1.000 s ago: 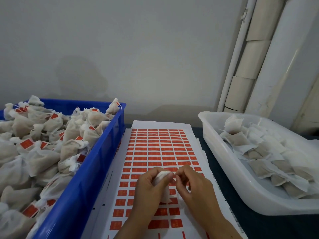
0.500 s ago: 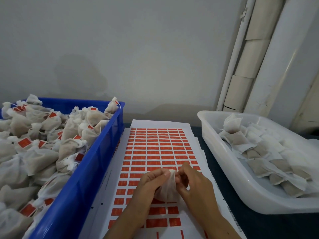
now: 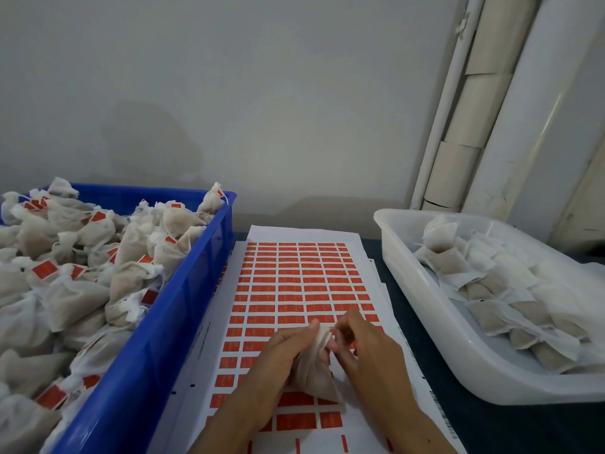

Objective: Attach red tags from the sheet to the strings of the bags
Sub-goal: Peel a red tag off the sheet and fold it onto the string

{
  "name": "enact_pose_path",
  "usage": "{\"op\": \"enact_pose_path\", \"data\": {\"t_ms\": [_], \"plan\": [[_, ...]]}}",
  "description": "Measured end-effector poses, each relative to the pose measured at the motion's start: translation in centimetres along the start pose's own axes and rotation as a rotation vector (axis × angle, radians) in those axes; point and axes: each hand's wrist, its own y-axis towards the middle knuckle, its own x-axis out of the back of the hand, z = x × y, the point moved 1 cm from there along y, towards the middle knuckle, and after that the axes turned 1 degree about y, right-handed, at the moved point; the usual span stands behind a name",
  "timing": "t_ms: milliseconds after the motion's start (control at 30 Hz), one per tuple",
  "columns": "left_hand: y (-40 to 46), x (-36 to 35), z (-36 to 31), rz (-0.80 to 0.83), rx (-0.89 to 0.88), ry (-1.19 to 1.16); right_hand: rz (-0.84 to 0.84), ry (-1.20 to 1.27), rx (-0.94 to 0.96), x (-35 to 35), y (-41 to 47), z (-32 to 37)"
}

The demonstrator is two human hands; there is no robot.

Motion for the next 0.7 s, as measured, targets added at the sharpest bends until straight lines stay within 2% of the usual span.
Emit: {"op": "enact_pose_path", "data": {"t_ms": [100,233,433,533,700], "plan": [[0.2,0.4,0.3,-0.057,-0.006,-0.046,0.022,-0.013,0.023,-0.4,0.0,0.1],[-0.2,0.9,0.4,-0.026,-0.046,-0.159,0.02,-0.024,0.072,-0.6,-0.3,0.3],[1.1,0.9,0.7,-0.178,0.012,0.082,-0.023,0.017,0.134,-0.3,-0.5,0.4],[0.6,0.6,0.3,-0.155,-0.161,0.014,-0.038,0.062,0.134,-0.2,-0.7,0.6],[-0.1,0.2,0.1,-0.147,-0.295,0.1,-0.079,0.112,0.147,-0.4,-0.9,0.9]]}}
